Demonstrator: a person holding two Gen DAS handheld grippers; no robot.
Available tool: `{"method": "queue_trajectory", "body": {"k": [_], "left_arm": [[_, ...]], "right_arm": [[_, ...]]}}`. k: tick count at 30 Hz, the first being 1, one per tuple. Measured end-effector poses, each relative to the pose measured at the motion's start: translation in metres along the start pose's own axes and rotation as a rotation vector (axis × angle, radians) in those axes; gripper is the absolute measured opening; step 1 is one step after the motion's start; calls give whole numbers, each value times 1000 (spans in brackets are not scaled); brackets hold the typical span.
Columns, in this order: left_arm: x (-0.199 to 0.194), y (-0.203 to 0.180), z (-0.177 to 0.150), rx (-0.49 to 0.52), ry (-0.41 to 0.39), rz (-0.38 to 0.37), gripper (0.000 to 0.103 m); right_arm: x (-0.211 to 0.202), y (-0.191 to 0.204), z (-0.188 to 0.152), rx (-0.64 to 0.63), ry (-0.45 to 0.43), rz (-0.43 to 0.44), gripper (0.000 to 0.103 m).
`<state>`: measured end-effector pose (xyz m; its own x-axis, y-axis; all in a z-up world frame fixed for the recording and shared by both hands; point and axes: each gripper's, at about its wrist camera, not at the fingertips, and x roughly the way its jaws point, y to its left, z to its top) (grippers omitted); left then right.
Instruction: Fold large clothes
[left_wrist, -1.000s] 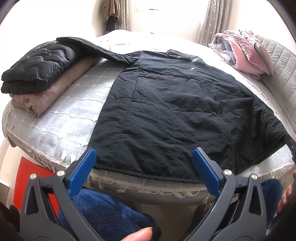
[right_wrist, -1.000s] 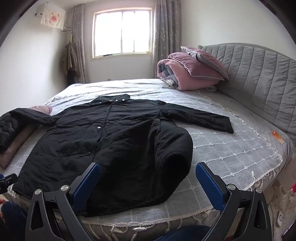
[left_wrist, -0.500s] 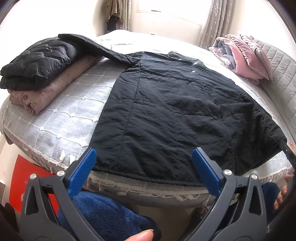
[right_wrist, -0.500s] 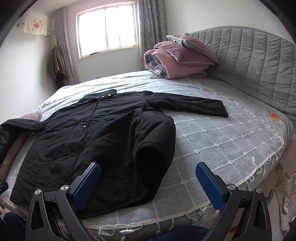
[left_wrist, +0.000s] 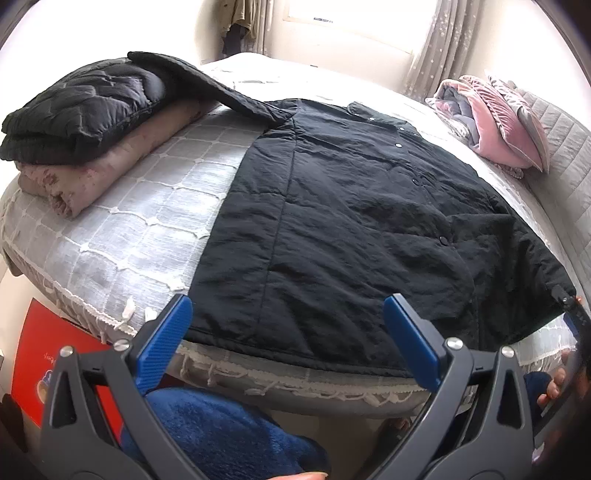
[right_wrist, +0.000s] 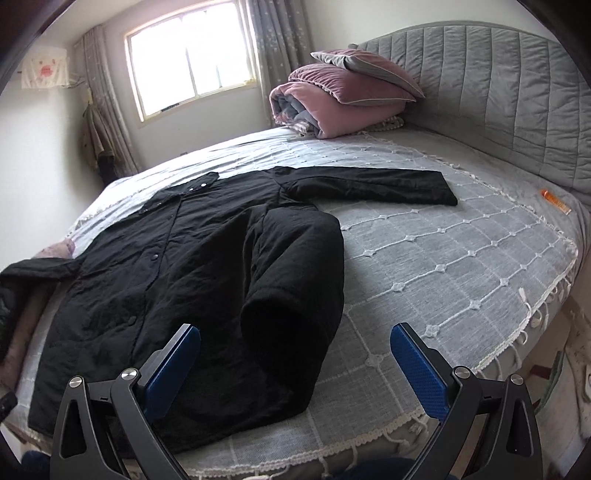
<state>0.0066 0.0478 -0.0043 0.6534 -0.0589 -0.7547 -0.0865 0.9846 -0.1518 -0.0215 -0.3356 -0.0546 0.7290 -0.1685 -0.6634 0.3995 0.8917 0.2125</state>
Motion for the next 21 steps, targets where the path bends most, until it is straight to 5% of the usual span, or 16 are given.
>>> {"method": "queue_trajectory", "body": {"k": [9, 12, 13, 21], "left_arm": [[3, 11, 0, -23, 6, 3, 103], [2, 14, 0, -26, 4, 8, 103], [2, 16, 0, -29, 4, 10, 103], [-1, 41, -2, -71, 6, 36, 103]], "right_arm": [[52, -8, 13, 102, 178, 50, 99], [64, -10, 12, 115, 228, 81, 44], [66, -11, 10, 131, 247, 99, 15], [10, -37, 3, 232, 188, 214, 8]]}}
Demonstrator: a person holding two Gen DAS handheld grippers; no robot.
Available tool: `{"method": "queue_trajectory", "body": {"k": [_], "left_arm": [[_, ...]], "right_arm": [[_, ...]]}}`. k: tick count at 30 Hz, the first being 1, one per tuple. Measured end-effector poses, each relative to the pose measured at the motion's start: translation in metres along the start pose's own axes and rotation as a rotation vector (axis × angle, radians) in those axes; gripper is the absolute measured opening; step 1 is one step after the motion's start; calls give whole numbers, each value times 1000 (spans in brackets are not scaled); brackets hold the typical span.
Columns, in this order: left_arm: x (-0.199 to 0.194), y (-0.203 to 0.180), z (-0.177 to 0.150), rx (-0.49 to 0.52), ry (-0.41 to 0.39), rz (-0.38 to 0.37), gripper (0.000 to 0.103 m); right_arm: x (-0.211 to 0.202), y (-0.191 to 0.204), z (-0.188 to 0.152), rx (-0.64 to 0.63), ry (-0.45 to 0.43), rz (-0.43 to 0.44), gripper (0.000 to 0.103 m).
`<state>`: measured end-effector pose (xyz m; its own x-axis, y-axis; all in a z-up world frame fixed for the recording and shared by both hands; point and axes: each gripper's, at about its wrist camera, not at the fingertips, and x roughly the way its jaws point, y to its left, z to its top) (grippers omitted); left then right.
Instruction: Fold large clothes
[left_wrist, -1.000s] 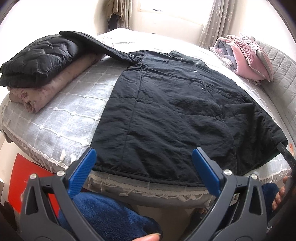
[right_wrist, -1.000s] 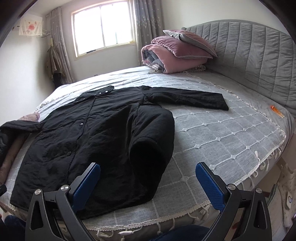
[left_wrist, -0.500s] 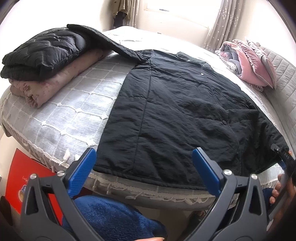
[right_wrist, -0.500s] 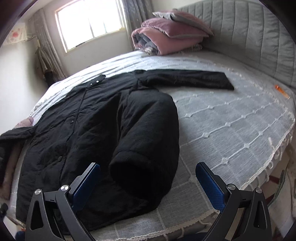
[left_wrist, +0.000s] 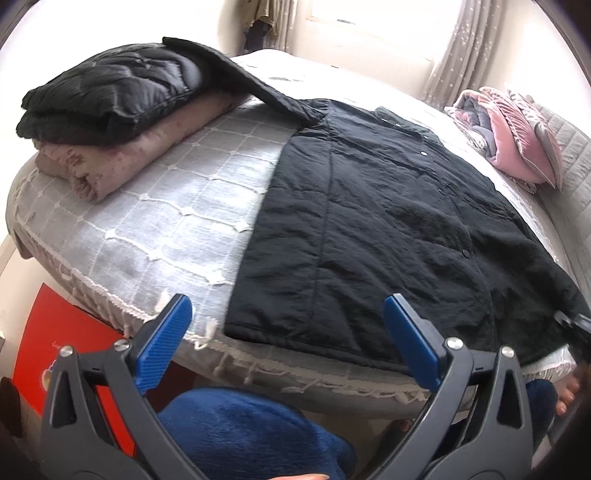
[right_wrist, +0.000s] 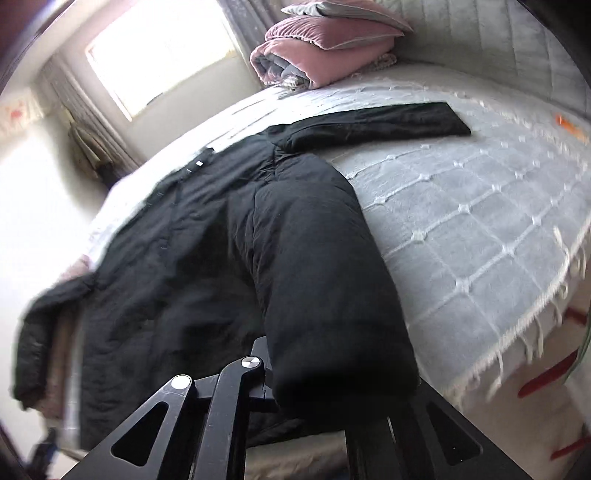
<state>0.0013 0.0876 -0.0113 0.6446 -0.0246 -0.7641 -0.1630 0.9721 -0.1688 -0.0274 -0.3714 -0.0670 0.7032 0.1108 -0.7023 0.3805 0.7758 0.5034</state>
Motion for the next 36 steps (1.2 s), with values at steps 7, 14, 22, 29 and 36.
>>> {"method": "queue_trajectory", "body": {"k": [7, 14, 22, 29, 36], "left_arm": [[12, 6, -3, -6, 27, 7, 103], [12, 31, 2, -73, 35, 5, 103], [23, 36, 2, -74, 63, -11, 103], [27, 25, 9, -49, 59, -10, 103], [47, -4, 29, -31, 96, -79, 103]], "right_arm": [[38, -33, -12, 46, 188, -45, 9], [18, -42, 5, 6, 102, -236, 54], [-15, -54, 26, -86, -57, -443, 69], [-55, -26, 41, -158, -228, -426, 69], [32, 12, 46, -327, 48, -236, 69]]}}
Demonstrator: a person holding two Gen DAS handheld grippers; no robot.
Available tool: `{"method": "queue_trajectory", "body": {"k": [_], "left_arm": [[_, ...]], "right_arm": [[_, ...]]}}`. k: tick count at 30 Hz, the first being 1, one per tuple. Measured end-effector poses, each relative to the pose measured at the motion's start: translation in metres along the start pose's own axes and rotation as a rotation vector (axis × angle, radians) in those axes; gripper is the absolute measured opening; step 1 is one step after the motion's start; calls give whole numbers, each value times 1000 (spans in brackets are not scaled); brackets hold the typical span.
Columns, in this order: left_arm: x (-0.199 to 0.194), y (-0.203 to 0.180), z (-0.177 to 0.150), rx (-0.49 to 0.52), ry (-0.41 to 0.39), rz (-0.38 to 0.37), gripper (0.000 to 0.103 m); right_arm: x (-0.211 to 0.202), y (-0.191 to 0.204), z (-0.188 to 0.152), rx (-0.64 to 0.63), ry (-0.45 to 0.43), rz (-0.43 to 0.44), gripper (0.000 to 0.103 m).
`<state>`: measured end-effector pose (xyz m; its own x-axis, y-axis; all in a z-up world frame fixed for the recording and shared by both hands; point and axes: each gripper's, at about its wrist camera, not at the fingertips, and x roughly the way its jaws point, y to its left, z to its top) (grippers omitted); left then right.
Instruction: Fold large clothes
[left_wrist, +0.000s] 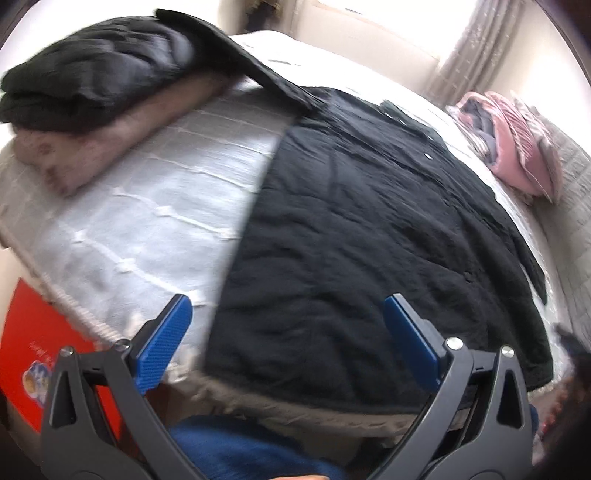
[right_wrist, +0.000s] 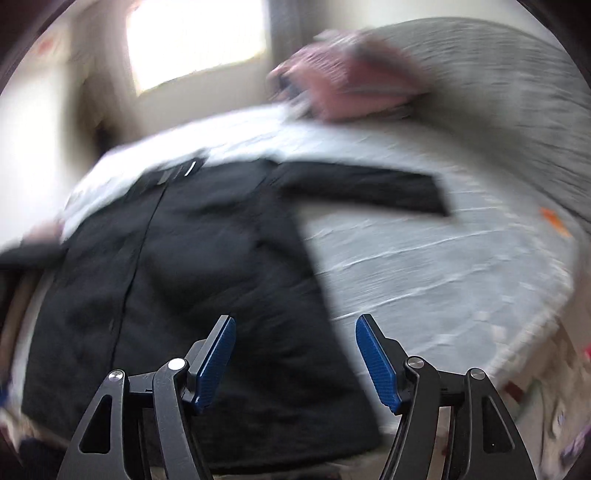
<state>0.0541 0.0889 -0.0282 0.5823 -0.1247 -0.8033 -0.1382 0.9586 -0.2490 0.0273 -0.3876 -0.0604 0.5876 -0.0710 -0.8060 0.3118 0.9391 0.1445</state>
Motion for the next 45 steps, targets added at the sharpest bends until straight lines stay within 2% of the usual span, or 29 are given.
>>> {"method": "queue_trajectory", "body": {"k": [2, 3, 4, 7, 9, 11, 15, 17, 22, 25, 28, 30, 31, 33, 36, 38, 41, 42, 43, 44, 45], "left_arm": [[13, -6, 3, 11, 50, -6, 103], [18, -6, 4, 12, 70, 2, 103], [19, -5, 4, 5, 73, -3, 103], [20, 4, 6, -44, 73, -27, 103], [23, 9, 9, -79, 93, -34, 103], [24, 8, 17, -73, 86, -12, 103], [16, 10, 40, -51, 36, 44, 103], [11, 16, 59, -75, 9, 58, 103], [8, 30, 112, -126, -64, 112, 103], [13, 39, 151, -161, -108, 148, 103], [25, 52, 194, -202, -130, 209, 103], [33, 63, 221, -231, -148, 225, 103], [38, 68, 237, -248, -161, 228, 103], [51, 80, 272, -298, -172, 264, 103], [72, 103, 315, -362, -140, 352, 103], [86, 120, 333, -425, -106, 427, 103], [108, 134, 350, -458, -56, 482, 102], [109, 133, 351, -455, -62, 502, 88], [108, 130, 353, -447, -83, 525, 58], [106, 126, 354, -438, -105, 515, 40], [103, 122, 355, -444, -117, 480, 15]], "right_arm": [[51, 1, -2, 7, 186, 9, 69], [73, -1, -4, 21, 294, 53, 69], [82, -7, -2, 56, 333, 90, 70], [83, -7, 5, 23, 315, 65, 71], [69, 0, 12, 11, 233, 10, 71], [51, 15, 23, -15, 163, 1, 71], [20, 55, 60, -78, 30, 70, 72], [10, 81, 84, -117, -31, 120, 77], [17, 158, 140, -254, -113, 188, 82], [53, 196, 146, -311, -97, 258, 84], [107, 205, 128, -301, -50, 223, 84], [140, 198, 111, -292, 49, 156, 84], [147, 196, 106, -291, 68, 143, 84], [151, 193, 104, -295, 65, 134, 84], [132, 187, 108, -303, -5, 107, 84], [118, 185, 110, -302, -36, 105, 84], [114, 189, 108, -307, -35, 119, 84], [114, 190, 107, -308, -34, 120, 84], [114, 191, 109, -308, -33, 120, 84], [116, 189, 109, -306, -34, 120, 84], [115, 190, 109, -299, -35, 121, 84]]}}
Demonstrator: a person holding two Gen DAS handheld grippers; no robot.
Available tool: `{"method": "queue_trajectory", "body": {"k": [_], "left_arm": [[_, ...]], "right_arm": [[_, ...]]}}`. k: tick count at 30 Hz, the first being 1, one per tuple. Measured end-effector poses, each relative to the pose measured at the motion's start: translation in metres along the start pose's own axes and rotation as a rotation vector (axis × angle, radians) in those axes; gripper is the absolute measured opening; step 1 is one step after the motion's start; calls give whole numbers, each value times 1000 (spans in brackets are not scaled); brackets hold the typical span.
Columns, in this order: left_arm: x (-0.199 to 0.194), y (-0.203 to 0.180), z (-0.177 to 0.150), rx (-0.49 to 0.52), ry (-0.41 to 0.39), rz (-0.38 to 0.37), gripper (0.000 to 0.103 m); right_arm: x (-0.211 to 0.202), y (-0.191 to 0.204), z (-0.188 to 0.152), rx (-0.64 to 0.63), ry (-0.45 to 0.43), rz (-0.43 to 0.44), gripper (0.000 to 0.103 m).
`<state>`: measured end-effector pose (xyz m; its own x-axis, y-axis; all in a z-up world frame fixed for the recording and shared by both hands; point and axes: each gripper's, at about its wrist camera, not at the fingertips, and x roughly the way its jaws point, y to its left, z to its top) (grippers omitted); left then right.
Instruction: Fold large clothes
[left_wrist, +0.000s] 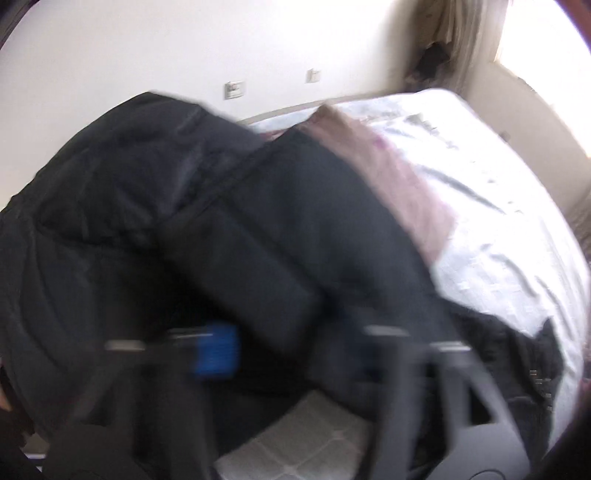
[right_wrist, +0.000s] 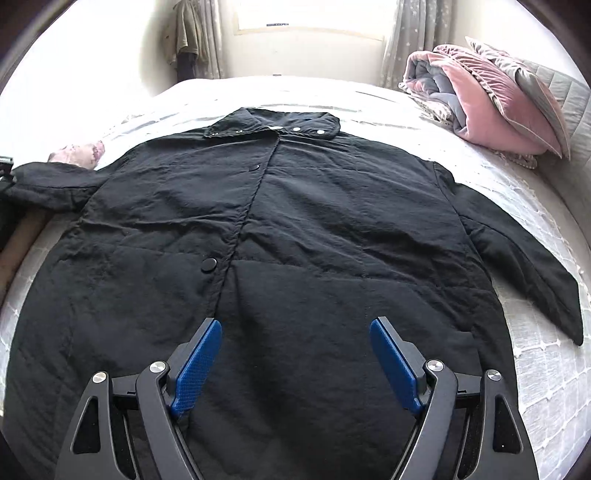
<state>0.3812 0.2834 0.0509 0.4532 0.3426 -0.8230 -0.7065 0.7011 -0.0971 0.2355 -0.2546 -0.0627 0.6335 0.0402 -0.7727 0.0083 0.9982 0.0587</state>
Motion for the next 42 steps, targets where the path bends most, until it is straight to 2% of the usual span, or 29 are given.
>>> {"method": "queue_trajectory", "body": {"k": [3, 8, 11, 14, 16, 19, 21, 23, 24, 25, 26, 27, 29, 30, 33, 36, 40, 42], "left_arm": [[-27, -6, 0, -24, -55, -49, 8], [-79, -37, -8, 28, -173, -143, 8], [-109, -69, -21, 86, -236, -219, 8], [-146, -112, -50, 178, -292, -304, 8], [-163, -142, -67, 238, -302, -374, 8], [-182, -195, -112, 362, -309, -457, 9], [-183, -228, -144, 423, -282, -541, 10], [-180, -259, -192, 472, -208, -671, 18], [-174, -276, -220, 501, -142, -742, 28], [-167, -291, -248, 538, -63, -794, 44], [-152, -309, -283, 591, 59, -856, 49], [-143, -318, -301, 619, 126, -879, 51], [-123, -330, -345, 672, 231, -884, 51], [-117, -329, -357, 683, 257, -875, 51], [-103, -311, -362, 660, 307, -859, 51], [-104, -278, -347, 626, 272, -782, 56], [-102, -215, -319, 543, 185, -611, 73], [-100, -180, -308, 498, 159, -520, 74]], "right_arm": [[-6, -11, 0, 30, -14, 13, 84], [-15, -42, 4, 137, -30, 50, 84], [-13, -64, 4, 236, -5, 73, 84], [-10, -84, 2, 319, 23, 103, 84], [-8, -98, 1, 376, 38, 121, 84], [-2, -118, -3, 464, 76, 143, 84], [2, -130, -8, 516, 102, 168, 84], [4, -140, -12, 561, 118, 192, 84], [5, -146, -14, 583, 119, 201, 84], [5, -150, -15, 596, 118, 201, 84], [5, -155, -17, 613, 118, 198, 84], [6, -159, -18, 626, 119, 196, 84], [7, -165, -22, 652, 128, 198, 84], [8, -168, -24, 662, 134, 202, 84], [5, -177, -26, 687, 130, 208, 84], [4, -182, -25, 693, 125, 203, 84], [3, -188, -25, 705, 117, 231, 84], [0, -196, -25, 729, 98, 238, 84]]}}
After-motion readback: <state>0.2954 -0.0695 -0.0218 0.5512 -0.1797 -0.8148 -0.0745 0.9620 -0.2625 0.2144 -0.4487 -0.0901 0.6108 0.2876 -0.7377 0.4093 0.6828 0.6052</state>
